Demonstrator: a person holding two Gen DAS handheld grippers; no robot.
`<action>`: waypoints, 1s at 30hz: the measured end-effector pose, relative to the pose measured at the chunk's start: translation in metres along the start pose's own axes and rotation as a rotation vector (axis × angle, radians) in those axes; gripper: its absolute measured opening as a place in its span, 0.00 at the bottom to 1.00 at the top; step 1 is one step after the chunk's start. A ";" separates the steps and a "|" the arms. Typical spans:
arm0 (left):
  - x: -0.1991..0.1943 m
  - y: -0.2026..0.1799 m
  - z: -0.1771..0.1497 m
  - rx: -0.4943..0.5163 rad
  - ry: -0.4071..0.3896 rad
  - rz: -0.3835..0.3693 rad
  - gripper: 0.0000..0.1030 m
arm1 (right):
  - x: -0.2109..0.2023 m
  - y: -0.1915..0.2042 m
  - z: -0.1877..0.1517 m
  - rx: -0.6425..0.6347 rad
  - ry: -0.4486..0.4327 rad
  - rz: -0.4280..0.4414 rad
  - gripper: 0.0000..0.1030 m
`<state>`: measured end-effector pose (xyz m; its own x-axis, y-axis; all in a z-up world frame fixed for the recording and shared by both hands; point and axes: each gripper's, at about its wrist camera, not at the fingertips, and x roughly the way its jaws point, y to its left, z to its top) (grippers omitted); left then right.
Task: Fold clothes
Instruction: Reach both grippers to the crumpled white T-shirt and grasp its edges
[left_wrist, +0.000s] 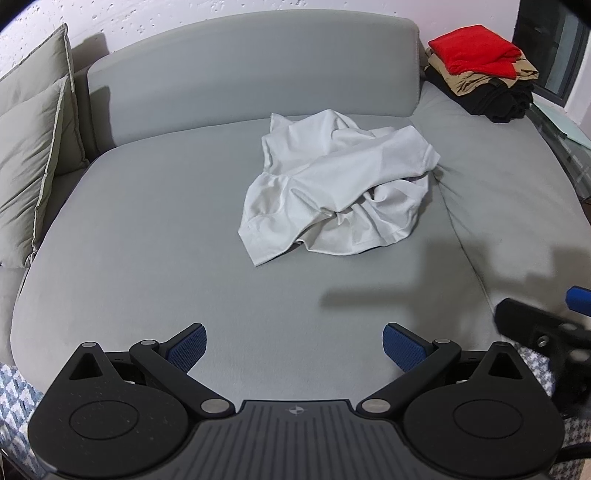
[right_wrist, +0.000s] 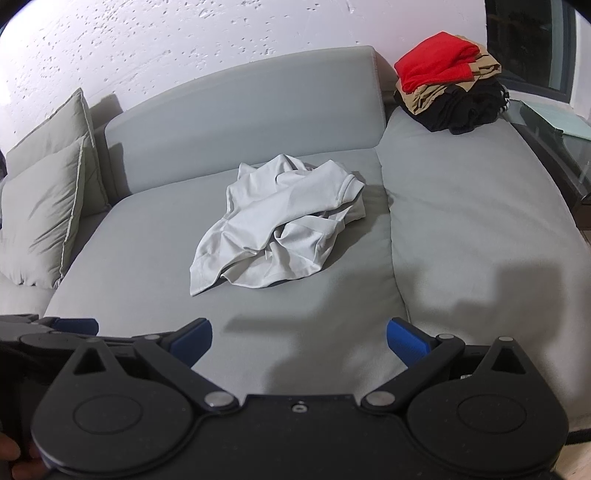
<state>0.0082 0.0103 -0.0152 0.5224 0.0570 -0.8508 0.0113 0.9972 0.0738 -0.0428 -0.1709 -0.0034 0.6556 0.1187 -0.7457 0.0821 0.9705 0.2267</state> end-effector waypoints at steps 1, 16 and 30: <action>0.002 0.003 0.002 -0.005 0.001 0.006 0.99 | 0.000 -0.002 0.001 0.009 -0.007 0.004 0.99; 0.031 0.042 0.037 -0.053 -0.047 0.017 0.83 | 0.046 -0.015 0.043 -0.076 -0.137 0.037 0.94; 0.104 0.073 0.045 -0.120 -0.012 -0.056 0.76 | 0.146 0.043 0.056 -0.567 -0.058 0.229 0.68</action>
<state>0.1016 0.0869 -0.0750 0.5342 0.0010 -0.8454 -0.0610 0.9974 -0.0373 0.0990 -0.1233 -0.0672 0.6502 0.3413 -0.6788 -0.4673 0.8841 -0.0031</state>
